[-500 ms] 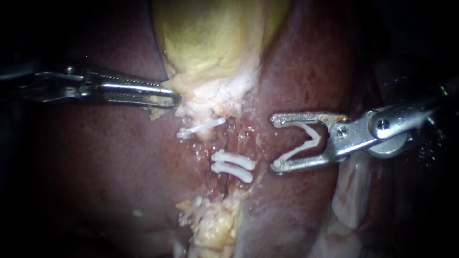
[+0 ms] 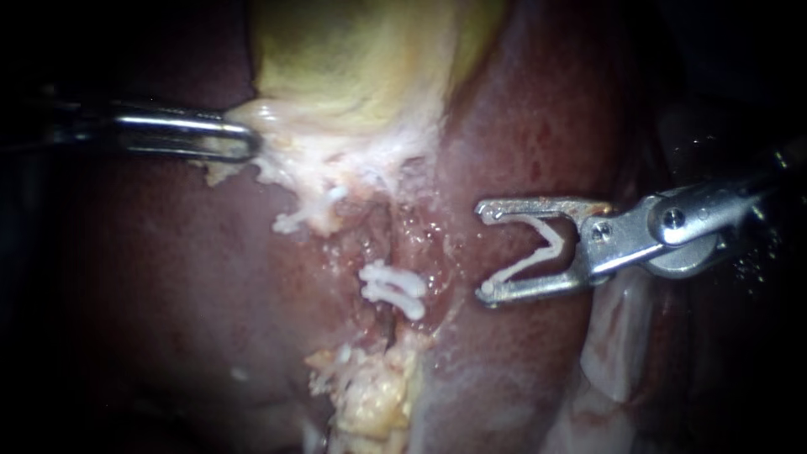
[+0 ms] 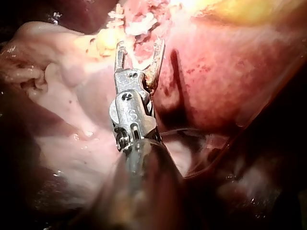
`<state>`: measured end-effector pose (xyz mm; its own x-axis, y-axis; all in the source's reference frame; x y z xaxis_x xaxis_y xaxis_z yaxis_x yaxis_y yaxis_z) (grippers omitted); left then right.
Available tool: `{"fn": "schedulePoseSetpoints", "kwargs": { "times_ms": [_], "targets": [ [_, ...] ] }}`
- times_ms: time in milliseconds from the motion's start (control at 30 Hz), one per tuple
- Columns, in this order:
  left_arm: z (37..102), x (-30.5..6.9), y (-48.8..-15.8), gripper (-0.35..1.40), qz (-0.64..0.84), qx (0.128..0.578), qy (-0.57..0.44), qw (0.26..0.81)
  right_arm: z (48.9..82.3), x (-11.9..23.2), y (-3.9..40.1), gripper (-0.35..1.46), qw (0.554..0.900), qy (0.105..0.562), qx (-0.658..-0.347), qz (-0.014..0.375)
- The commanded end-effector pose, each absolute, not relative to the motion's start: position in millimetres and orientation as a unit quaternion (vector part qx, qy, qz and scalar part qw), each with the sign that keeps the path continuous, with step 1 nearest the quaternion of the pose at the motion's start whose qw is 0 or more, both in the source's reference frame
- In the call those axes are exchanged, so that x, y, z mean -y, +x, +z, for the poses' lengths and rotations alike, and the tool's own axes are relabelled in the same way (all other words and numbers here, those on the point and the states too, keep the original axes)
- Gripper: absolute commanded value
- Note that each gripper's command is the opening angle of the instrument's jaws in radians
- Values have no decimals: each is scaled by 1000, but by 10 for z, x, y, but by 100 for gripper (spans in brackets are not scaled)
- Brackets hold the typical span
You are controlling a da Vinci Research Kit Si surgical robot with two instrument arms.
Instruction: Clipping third clip right tube
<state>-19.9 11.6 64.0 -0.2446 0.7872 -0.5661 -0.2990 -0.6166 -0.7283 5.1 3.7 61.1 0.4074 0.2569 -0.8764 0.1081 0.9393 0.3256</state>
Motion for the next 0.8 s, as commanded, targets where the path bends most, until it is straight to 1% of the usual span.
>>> {"fn": "schedulePoseSetpoints", "kwargs": {
  "times_ms": [33,233,300,433,600,700,800],
  "targets": [
    [638,-118,-198,-35,748,245,-498,363,611,-37,52,50,821,169,-543,45],
    [634,-116,-199,-35,749,242,-500,362,607,-34,56,50,818,182,-544,44],
    [634,-116,-199,-35,749,242,-500,362,606,-32,60,50,810,207,-546,46],
    [633,-116,-199,-35,749,242,-500,362,608,-29,70,49,802,246,-539,72],
    [634,-116,-200,-35,748,242,-500,363,626,-16,88,47,786,301,-530,106],
    [634,-117,-201,-35,748,242,-500,363,641,-11,99,45,782,320,-523,115],
    [634,-117,-201,-35,748,241,-500,363,656,-11,111,45,779,325,-521,130]
  ]
}}
